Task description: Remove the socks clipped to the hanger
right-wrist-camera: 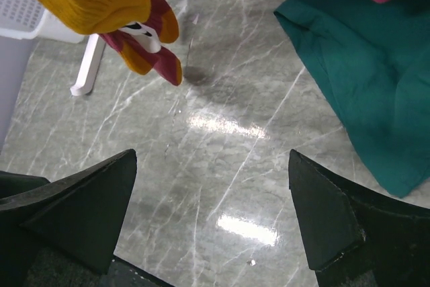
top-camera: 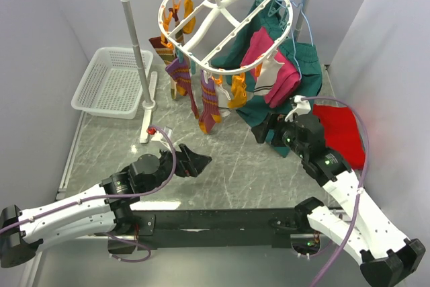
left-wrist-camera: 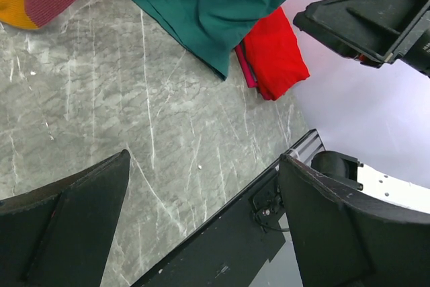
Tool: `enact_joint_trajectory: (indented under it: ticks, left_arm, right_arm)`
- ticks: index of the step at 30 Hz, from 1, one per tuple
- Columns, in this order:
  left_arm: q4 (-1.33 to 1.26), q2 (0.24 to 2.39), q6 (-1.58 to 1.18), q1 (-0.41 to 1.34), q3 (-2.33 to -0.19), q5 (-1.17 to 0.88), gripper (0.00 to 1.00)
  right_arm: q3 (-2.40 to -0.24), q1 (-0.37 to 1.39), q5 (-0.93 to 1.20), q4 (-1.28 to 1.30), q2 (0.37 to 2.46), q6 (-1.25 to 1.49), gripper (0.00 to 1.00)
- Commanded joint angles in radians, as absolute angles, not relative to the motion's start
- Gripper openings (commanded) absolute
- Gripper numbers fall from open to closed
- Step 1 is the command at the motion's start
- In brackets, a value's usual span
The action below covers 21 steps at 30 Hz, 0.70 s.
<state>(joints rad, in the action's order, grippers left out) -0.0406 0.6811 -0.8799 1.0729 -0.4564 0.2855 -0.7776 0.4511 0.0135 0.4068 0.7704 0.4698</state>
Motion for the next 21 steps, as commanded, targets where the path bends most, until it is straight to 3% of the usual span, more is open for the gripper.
enact_joint_trajectory:
  ticks: [1, 13, 21]
  left_arm:
    - [-0.074, 0.655, -0.894, 1.074, -0.460, 0.268, 0.96]
    - [-0.089, 0.598, -0.893, 1.074, -0.439, 0.262, 0.96]
    - [-0.107, 0.614, -0.879, 1.075, -0.463, 0.247, 0.99]
  right_arm:
    - [-0.804, 0.449, 0.023, 0.365, 0.747, 0.436, 1.00]
    - [-0.854, 0.451, 0.181, 0.242, 0.816, 0.261, 1.00]
    - [-0.865, 0.451, 0.143, 0.238, 0.788, 0.184, 0.98]
